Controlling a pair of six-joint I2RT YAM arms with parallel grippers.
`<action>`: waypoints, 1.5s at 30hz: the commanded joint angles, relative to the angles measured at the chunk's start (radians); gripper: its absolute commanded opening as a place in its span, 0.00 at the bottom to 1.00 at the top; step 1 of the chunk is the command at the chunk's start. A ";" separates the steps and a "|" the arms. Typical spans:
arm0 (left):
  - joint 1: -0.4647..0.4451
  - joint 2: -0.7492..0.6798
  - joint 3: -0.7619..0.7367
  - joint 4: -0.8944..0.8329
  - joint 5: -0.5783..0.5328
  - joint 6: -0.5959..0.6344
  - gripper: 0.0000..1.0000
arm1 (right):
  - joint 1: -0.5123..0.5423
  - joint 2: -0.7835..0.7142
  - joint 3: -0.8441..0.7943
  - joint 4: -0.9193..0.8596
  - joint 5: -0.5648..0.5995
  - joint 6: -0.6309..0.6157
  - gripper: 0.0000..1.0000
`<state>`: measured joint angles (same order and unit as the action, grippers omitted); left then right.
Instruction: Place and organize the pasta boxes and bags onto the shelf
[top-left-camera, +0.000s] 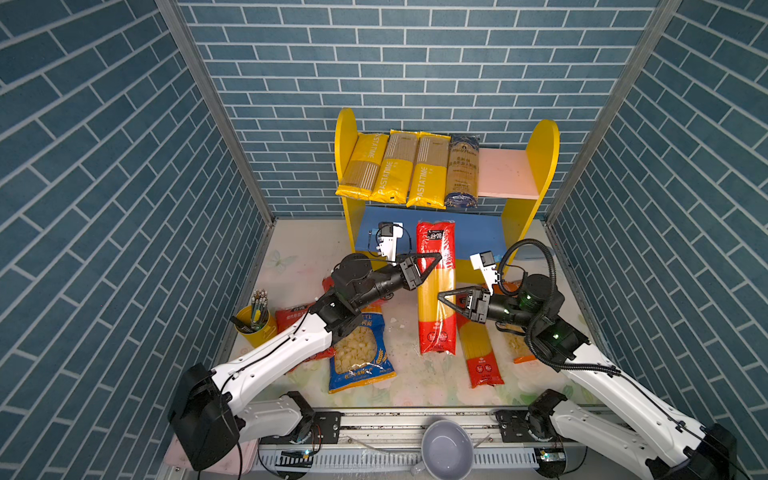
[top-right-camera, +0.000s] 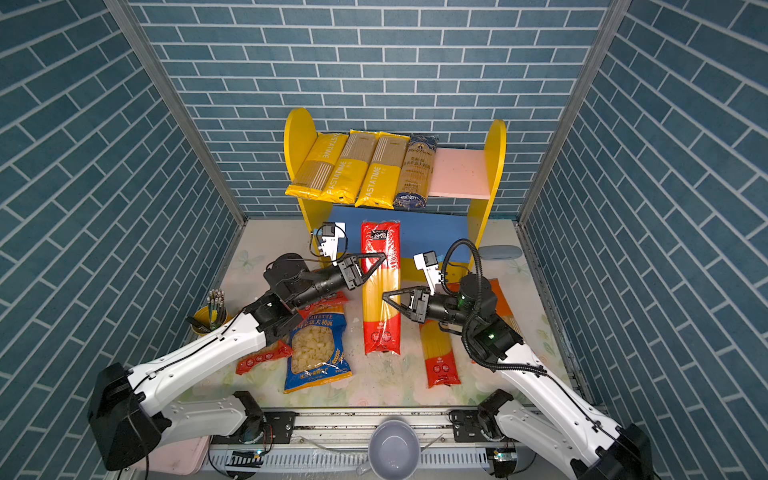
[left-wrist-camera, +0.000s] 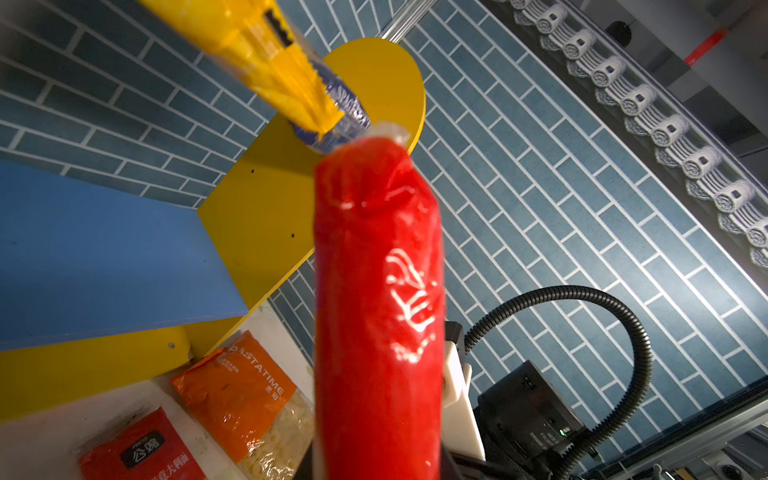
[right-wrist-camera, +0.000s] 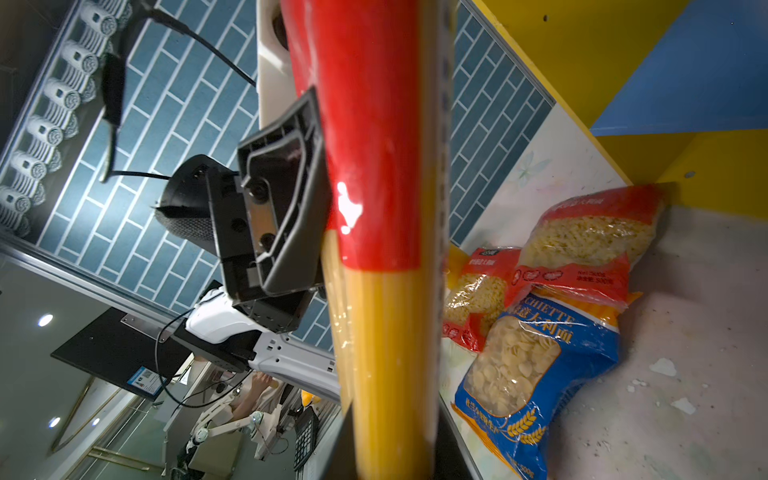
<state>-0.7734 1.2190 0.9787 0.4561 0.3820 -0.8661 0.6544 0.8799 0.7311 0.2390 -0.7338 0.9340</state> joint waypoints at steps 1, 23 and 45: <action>-0.010 -0.065 0.063 0.044 -0.016 0.057 0.40 | 0.003 -0.034 0.087 -0.024 0.039 -0.015 0.11; 0.054 -0.121 0.087 -0.156 -0.070 0.240 0.78 | -0.232 0.151 0.629 -0.281 0.013 -0.110 0.00; 0.052 -0.097 -0.106 -0.103 -0.106 0.170 0.77 | -0.592 0.874 1.790 -1.060 -0.092 -0.244 0.00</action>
<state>-0.7231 1.1137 0.8948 0.3134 0.2829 -0.6785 0.0643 1.7145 2.3909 -0.8017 -0.7856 0.7834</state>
